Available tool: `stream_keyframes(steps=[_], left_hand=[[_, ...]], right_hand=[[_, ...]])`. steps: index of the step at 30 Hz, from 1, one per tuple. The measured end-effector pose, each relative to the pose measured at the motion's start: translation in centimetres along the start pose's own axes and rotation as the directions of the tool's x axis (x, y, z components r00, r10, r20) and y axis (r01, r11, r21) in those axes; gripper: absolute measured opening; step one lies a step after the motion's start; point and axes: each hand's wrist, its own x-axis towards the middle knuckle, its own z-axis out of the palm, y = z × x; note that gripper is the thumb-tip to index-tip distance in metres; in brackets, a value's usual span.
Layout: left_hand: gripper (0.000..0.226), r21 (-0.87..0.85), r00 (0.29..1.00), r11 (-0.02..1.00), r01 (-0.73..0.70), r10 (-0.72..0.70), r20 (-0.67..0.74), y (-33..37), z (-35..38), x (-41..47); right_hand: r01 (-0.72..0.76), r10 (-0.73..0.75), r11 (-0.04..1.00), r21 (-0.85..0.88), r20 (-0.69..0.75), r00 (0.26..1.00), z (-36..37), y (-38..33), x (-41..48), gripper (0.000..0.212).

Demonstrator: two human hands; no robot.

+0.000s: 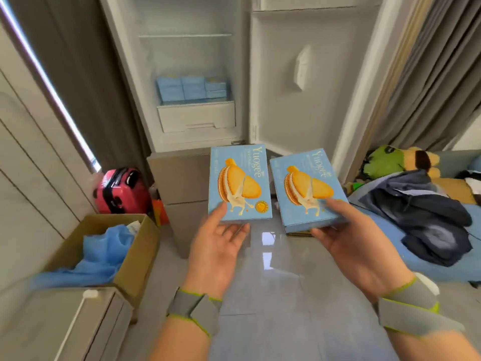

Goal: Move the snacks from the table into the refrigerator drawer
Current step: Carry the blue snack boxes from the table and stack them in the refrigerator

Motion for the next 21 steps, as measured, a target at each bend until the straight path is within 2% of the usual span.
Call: stream_keyframes(steps=[3,6,10,11,12,21], left_hand=[[0.053,-0.048,0.995,0.998,-0.043,0.039,-0.087,1.4,-2.2,1.1],[0.047,-0.053,0.986,0.995,-0.083,0.074,-0.152,2.6,-3.0,2.1],[0.034,-0.054,0.967,0.984,-0.169,0.155,-0.200,4.8,-2.4,3.9],[0.035,-0.037,0.944,0.967,-0.251,0.235,-0.233,5.7,-0.6,5.9],[0.036,-0.035,0.936,0.963,-0.269,0.253,-0.244,6.1,-0.3,6.3],[0.029,-0.002,0.901,0.920,-0.392,0.384,-0.202,9.1,3.6,10.4]], right_hand=[[-0.066,0.067,0.998,-0.019,0.057,0.996,2.4,1.4,3.1,0.031],[-0.103,0.103,0.995,-0.006,0.111,0.988,3.9,2.2,6.1,0.032],[-0.164,0.159,0.986,0.013,0.188,0.969,6.1,2.5,10.9,0.035],[-0.199,0.182,0.979,0.040,0.261,0.948,7.3,0.8,13.7,0.034],[-0.200,0.182,0.979,0.034,0.289,0.940,7.7,0.6,14.2,0.034],[-0.209,0.155,0.974,0.089,0.414,0.897,11.3,-2.3,21.7,0.028]])
